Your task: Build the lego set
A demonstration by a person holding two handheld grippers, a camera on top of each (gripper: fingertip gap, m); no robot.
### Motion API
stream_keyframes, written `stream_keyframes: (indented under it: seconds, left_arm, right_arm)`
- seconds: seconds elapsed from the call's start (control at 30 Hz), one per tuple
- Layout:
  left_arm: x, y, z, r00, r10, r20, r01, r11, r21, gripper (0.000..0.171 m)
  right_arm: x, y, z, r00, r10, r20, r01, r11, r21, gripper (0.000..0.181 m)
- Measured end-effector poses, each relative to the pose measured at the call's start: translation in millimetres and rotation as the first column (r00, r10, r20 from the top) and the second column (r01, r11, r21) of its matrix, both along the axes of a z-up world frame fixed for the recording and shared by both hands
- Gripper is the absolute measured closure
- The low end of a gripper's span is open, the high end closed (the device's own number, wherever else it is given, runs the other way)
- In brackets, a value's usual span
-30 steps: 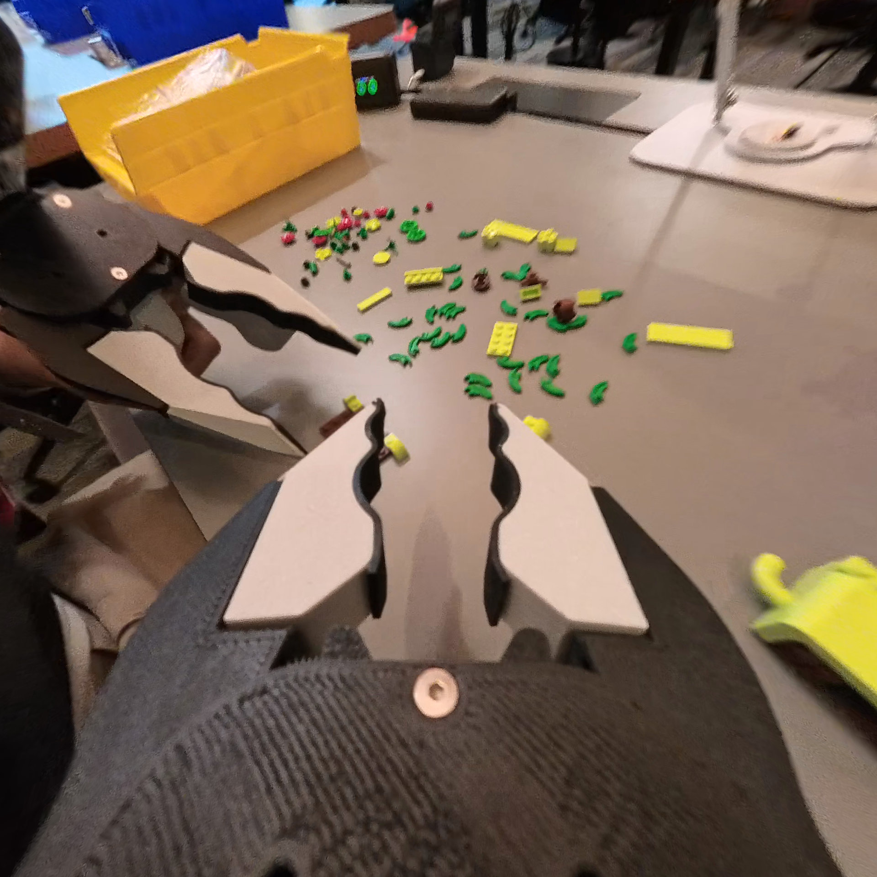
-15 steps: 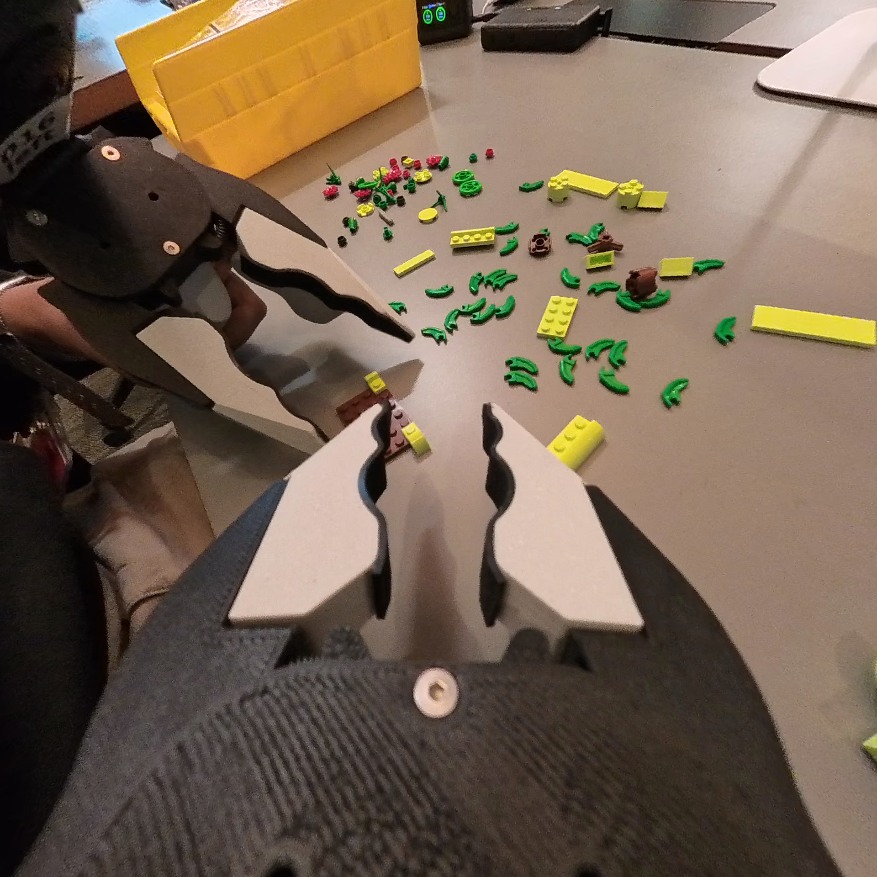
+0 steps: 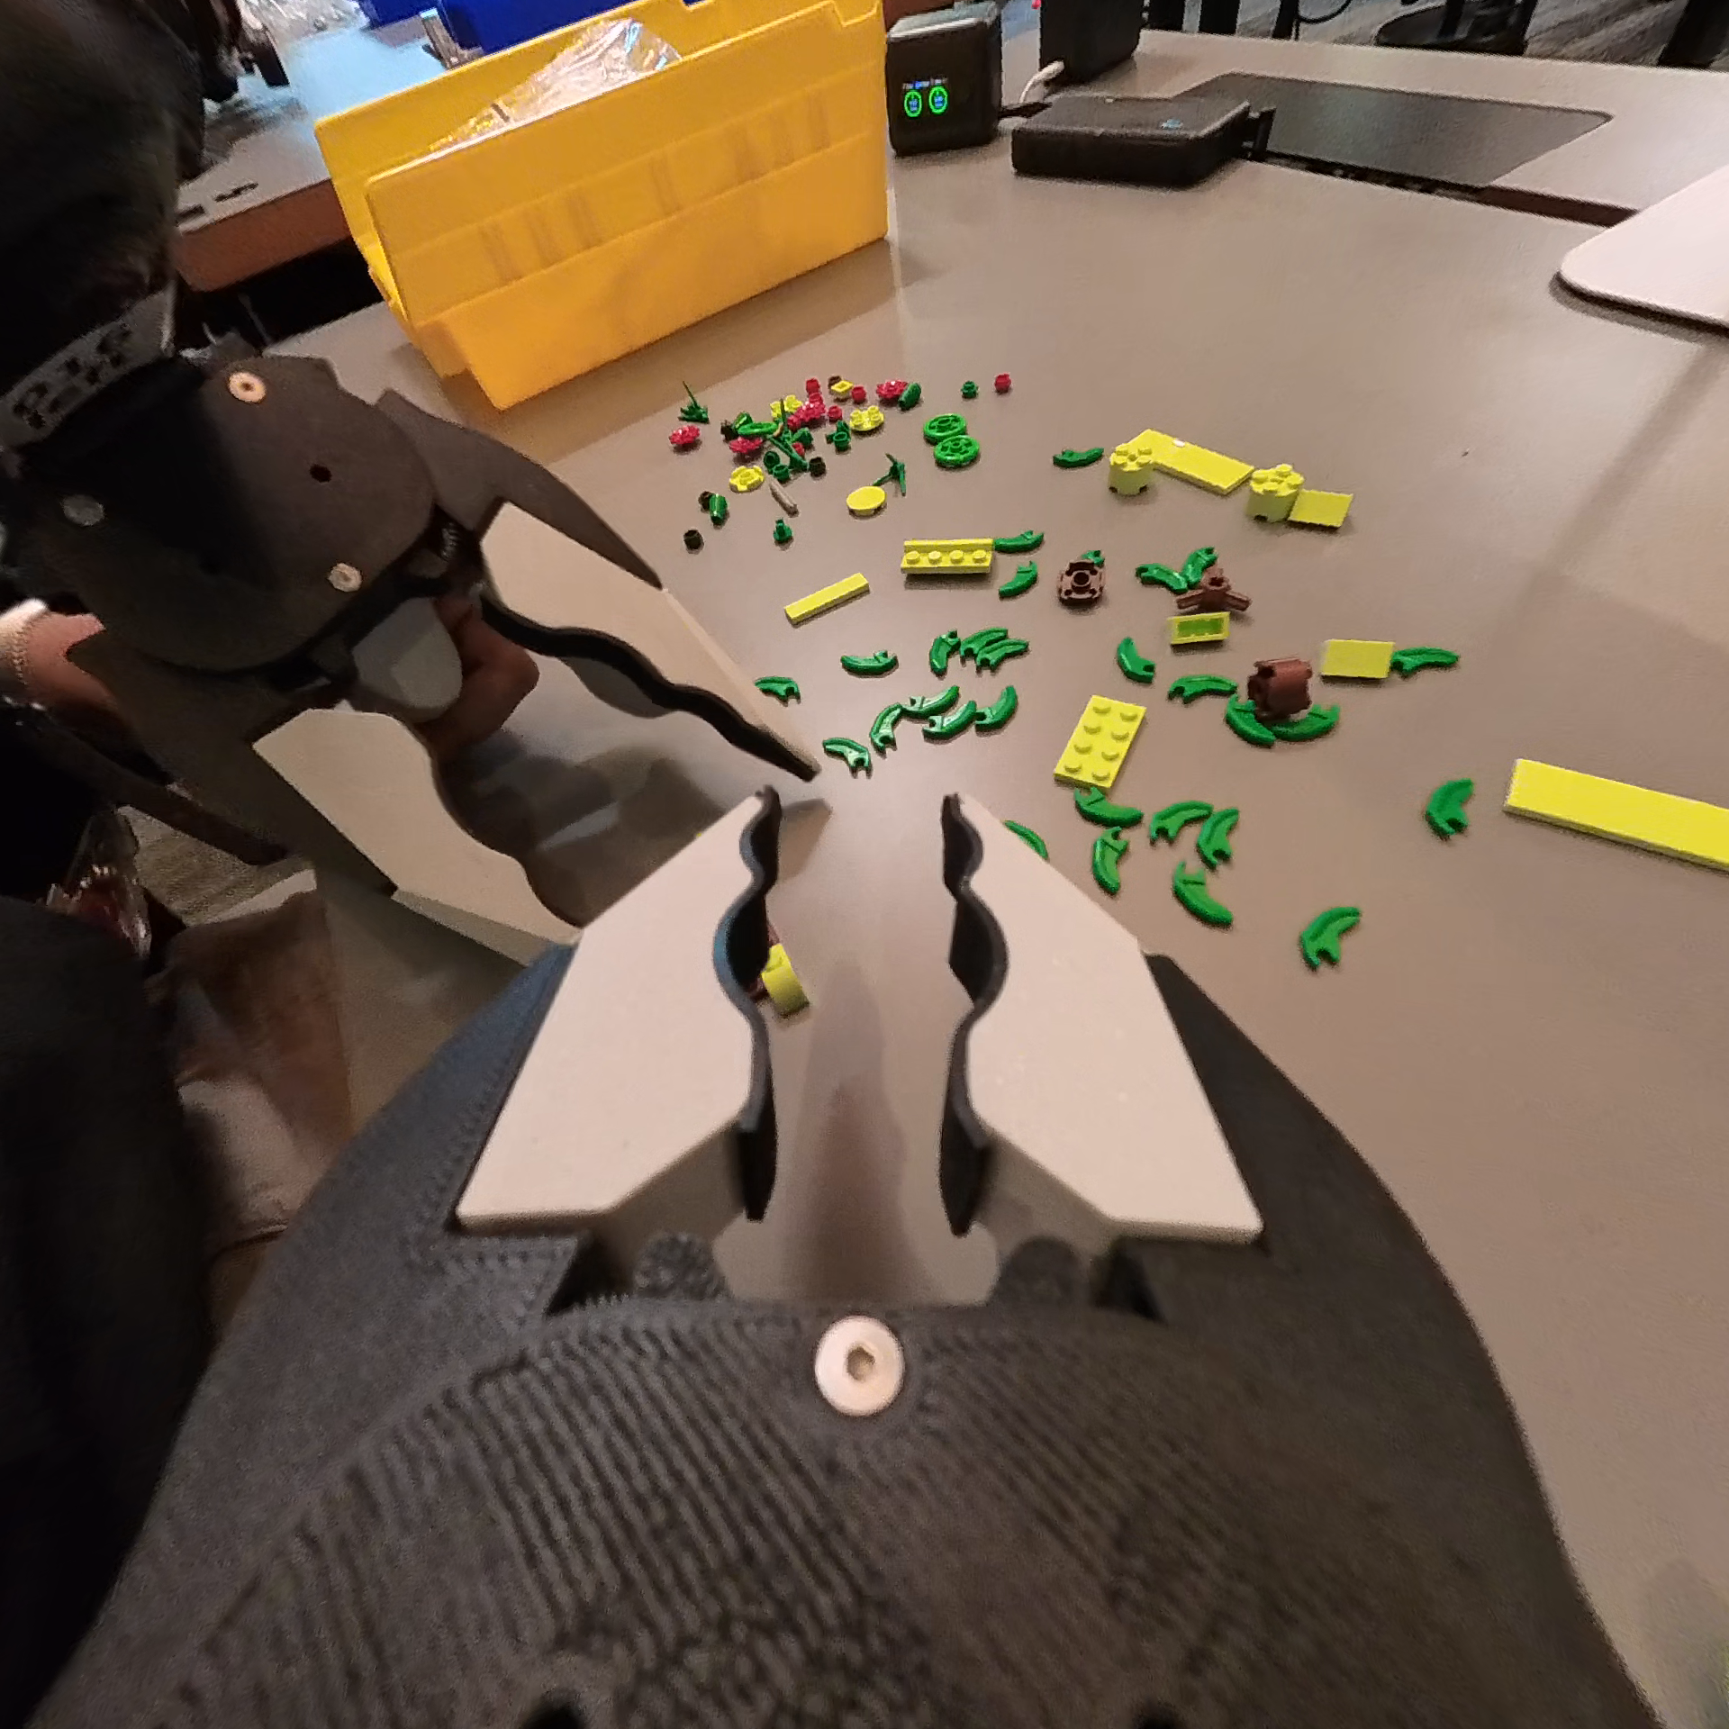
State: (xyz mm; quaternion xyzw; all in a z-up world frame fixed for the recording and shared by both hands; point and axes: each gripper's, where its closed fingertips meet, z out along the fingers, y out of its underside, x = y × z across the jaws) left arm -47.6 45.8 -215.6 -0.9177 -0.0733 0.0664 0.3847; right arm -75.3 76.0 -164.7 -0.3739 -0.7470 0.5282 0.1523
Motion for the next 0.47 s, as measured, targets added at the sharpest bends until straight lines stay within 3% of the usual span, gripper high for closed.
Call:
stream_keyframes:
  seconds: [0.17,0.37,0.47]
  left_arm:
    - [-1.1,0.9,-2.6,0.997,0.0,0.081,0.0,1.0,-0.001,0.095]
    - [-9.1,8.6,1.7,0.998,-0.013,-0.06,0.013,1.0,0.0,0.094]
    - [-12.7,11.8,1.8,0.997,-0.01,-0.071,0.01,1.0,-0.001,0.093]
  right_arm:
    - [2.4,-2.4,1.1,0.999,0.0,-0.053,0.002,0.999,0.047,0.153]
    - [0.2,0.3,4.0,1.0,0.004,-0.014,-0.004,1.0,-0.026,0.153]
    - [-0.6,2.5,8.7,1.0,0.004,-0.017,-0.005,0.998,-0.069,0.153]
